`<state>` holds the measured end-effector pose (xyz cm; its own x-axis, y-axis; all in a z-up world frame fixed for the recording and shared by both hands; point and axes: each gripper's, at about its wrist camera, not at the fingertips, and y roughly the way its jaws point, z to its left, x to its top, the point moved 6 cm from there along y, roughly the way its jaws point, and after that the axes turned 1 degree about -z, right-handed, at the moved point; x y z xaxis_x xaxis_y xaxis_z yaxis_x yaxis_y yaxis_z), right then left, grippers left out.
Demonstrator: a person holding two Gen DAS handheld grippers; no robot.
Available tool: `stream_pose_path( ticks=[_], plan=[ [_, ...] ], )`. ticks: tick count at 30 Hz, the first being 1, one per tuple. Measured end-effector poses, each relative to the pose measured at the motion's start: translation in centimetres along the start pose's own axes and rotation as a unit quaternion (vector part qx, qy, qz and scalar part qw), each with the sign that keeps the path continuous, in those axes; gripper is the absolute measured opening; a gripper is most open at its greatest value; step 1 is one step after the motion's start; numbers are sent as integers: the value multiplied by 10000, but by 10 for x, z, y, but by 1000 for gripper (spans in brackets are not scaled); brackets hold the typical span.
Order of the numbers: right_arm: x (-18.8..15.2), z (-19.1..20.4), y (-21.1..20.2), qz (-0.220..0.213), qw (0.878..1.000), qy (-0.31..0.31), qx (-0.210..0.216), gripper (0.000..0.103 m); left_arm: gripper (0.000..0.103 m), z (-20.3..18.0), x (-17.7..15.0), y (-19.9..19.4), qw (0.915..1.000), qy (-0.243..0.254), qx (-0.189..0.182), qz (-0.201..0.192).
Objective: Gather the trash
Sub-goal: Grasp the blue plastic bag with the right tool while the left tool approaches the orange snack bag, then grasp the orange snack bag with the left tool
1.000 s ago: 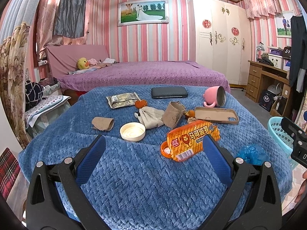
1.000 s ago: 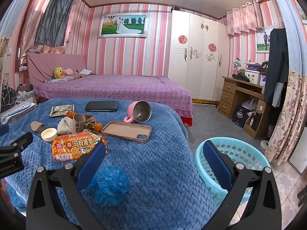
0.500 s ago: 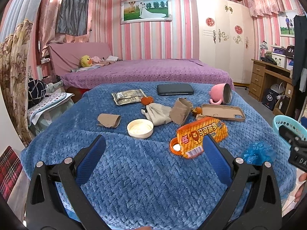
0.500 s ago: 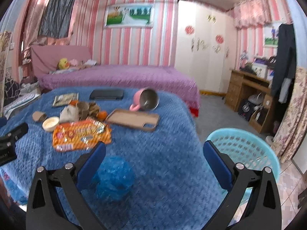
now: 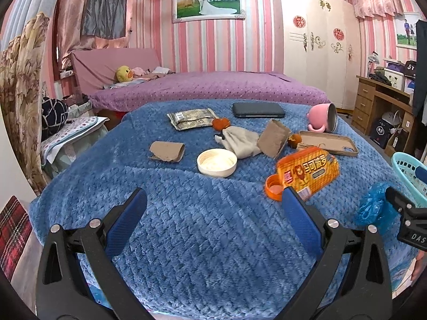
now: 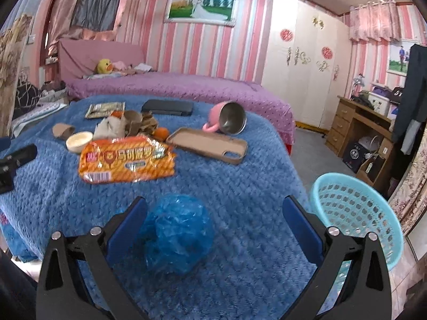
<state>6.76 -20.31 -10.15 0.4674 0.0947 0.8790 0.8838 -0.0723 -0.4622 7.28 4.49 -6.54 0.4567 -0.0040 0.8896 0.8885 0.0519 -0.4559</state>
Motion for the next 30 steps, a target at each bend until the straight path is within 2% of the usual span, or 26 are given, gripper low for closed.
stream_pose_path(
  ticks=[6, 7, 8, 9, 11, 15, 17, 21, 30],
  plan=[
    [-15, 8, 17, 384, 9985, -35, 387, 98, 98, 7, -3, 8, 9999, -91, -3, 78],
    [-16, 10, 20, 430, 9980, -59, 463, 96, 98, 8, -3, 9, 9999, -100, -8, 83],
    [-17, 12, 21, 464, 9974, -79, 542, 85, 98, 8, -3, 10, 9999, -106, -5, 81],
    [-19, 13, 23, 515, 9965, -98, 646, 69, 98, 8, -3, 10, 9999, -106, 1, 78],
    [-22, 17, 26, 623, 9939, -87, 906, 51, 98, 8, -3, 11, 9999, -105, 39, 69],
    [-20, 21, 24, 562, 9917, -149, 1144, 34, 98, 4, -3, 13, 9999, -93, 33, 69],
    [-17, 16, 21, 454, 9924, -92, 1139, 32, 98, 1, -3, 15, 9999, -69, -12, 98],
    [-10, -10, 16, 241, 9966, 131, 776, 32, 98, -8, -3, 19, 9999, 25, -42, 136],
    [-8, -46, 22, 223, 9978, 445, 435, 33, 95, -46, 2, 39, 9991, 139, -269, 302]
  ],
)
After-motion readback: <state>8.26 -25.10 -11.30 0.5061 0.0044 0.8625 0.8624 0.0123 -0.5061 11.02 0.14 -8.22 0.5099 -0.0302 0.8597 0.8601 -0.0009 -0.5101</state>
